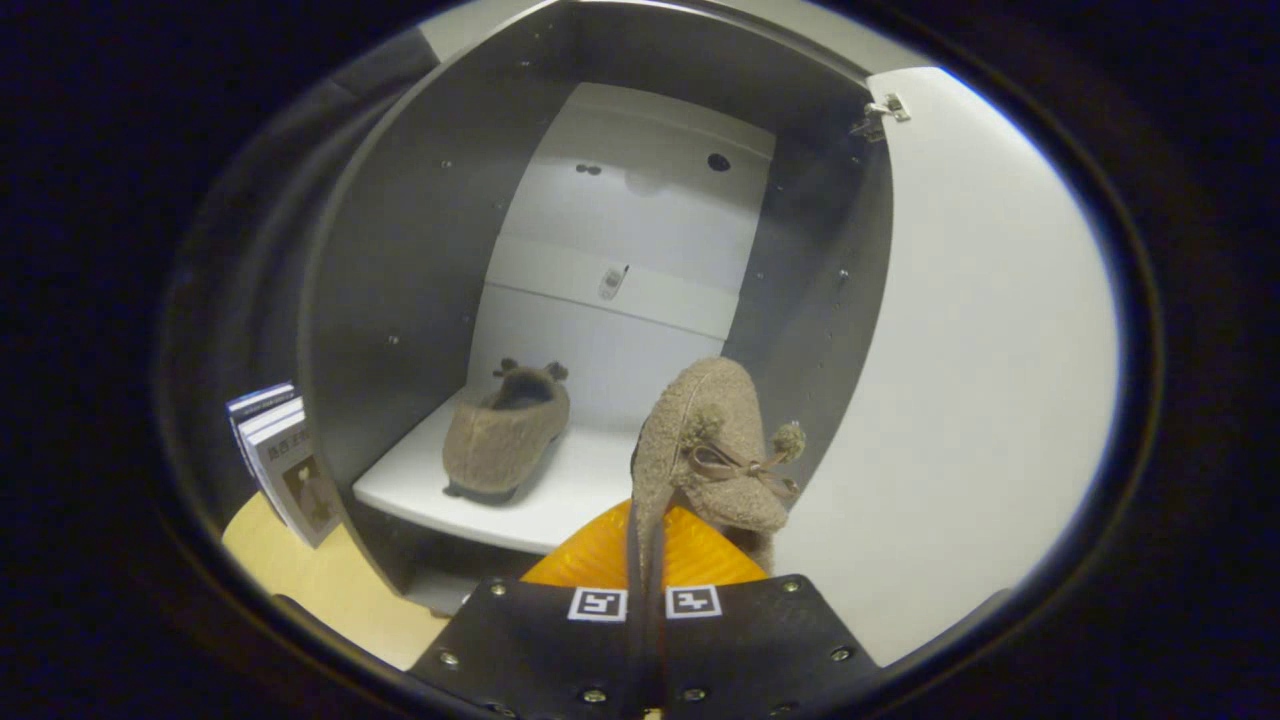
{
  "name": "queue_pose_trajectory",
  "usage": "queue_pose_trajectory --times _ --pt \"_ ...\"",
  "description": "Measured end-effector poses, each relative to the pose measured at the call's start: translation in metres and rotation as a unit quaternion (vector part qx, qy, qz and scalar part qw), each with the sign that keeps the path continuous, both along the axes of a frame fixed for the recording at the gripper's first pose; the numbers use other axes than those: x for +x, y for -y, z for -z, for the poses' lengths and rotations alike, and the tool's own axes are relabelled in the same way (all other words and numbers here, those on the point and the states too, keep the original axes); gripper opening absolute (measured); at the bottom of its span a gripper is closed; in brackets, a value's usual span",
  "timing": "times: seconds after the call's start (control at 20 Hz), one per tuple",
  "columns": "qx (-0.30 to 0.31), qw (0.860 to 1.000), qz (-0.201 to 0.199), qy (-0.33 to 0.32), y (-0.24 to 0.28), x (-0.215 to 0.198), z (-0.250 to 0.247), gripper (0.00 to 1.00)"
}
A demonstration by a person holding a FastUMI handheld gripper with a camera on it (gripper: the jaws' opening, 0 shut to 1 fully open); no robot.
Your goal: Open the shoe cabinet door, grab the shoes and put them into the shoe cabinet, then close the shoe cabinet door.
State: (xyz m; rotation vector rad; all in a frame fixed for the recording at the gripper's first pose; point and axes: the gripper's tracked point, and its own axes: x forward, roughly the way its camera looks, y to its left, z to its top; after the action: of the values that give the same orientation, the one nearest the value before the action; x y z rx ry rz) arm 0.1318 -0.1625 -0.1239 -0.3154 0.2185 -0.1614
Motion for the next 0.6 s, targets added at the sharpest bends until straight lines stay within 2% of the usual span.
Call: queue_pose_trajectory --times 0.35,0.6 --pt "-0.007 1.000 -0.012 0.020 -0.004 0.090 -0.015 0.00" --pt "-0.001 1.000 -0.008 0.001 0.001 0.122 0.005 0.00"
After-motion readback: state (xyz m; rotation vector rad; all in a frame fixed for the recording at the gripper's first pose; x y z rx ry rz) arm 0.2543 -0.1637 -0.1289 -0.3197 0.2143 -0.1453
